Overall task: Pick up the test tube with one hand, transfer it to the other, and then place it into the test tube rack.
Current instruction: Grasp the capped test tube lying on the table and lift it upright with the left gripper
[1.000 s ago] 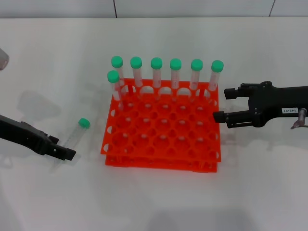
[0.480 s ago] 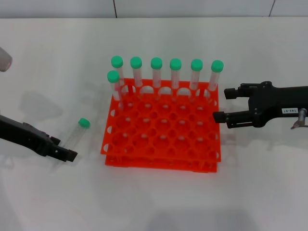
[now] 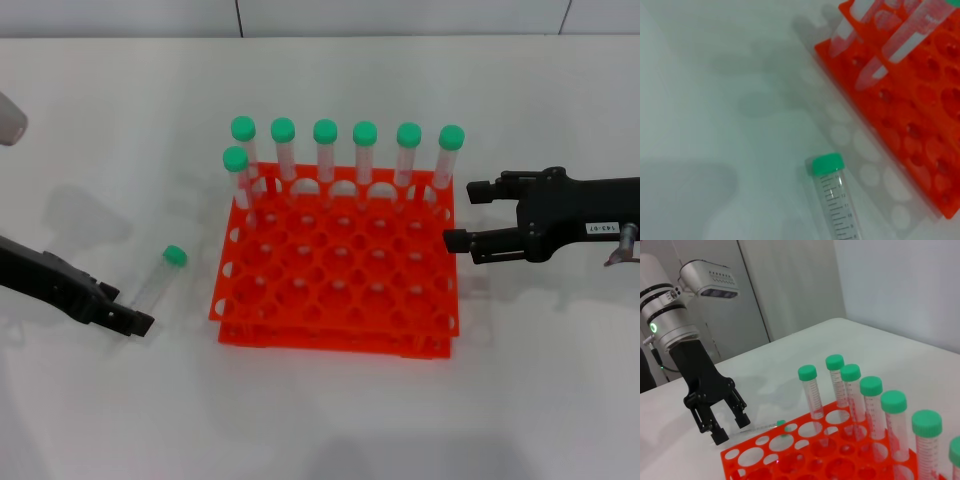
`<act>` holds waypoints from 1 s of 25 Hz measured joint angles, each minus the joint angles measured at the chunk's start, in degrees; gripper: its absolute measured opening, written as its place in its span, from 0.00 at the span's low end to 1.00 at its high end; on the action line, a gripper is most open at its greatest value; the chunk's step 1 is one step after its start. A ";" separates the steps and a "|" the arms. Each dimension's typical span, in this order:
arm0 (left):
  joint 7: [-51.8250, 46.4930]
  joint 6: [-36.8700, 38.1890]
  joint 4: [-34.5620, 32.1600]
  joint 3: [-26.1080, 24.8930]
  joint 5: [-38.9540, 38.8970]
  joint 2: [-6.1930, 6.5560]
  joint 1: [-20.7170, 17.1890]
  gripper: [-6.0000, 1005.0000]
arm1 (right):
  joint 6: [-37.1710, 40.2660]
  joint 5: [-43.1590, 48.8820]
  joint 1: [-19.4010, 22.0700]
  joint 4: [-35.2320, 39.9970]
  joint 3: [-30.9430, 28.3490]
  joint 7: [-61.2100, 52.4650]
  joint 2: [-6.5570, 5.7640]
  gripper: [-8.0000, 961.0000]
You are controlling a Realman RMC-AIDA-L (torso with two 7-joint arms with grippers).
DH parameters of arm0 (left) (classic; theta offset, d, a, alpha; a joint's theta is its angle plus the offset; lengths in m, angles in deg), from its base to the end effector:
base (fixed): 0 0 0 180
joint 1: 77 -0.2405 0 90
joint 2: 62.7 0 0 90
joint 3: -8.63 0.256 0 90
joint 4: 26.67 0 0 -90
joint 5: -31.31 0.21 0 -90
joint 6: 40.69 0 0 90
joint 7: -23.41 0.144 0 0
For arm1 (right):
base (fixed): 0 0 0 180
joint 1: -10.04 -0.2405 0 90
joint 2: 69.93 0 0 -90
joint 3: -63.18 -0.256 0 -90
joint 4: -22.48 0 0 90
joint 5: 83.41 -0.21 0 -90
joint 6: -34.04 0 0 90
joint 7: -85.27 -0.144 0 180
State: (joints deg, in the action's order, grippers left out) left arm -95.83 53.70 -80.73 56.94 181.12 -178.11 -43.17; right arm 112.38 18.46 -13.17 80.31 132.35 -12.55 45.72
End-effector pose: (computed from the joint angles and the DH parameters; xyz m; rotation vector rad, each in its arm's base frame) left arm -0.2934 0.3338 0.0417 -2.6755 -1.2225 0.3258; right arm 0.2248 0.3399 0.0076 -2.7756 0.5890 0.4980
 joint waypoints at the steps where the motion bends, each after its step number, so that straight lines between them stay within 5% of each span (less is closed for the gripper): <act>1: 0.00 0.00 0.00 0.17 0.33 0.00 0.08 0.76 | -0.08 0.00 0.00 0.00 0.00 0.00 0.00 0.85; 9: -0.45 -0.18 0.06 0.66 1.56 -0.04 0.54 0.76 | -0.30 -0.07 -0.16 0.00 0.00 0.00 0.00 0.85; 15: -0.67 -0.28 0.09 0.66 2.00 -0.09 0.68 0.59 | -0.48 -0.20 -0.35 0.00 0.00 0.06 0.00 0.85; 25: -0.53 -0.42 0.59 0.90 2.02 -0.44 1.20 0.47 | -0.49 -0.20 -0.53 0.00 0.00 0.09 0.00 0.85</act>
State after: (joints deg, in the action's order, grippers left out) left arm -96.36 53.28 -80.13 57.84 183.14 -178.55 -41.98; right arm 111.89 18.25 -13.69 80.31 132.35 -12.46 45.73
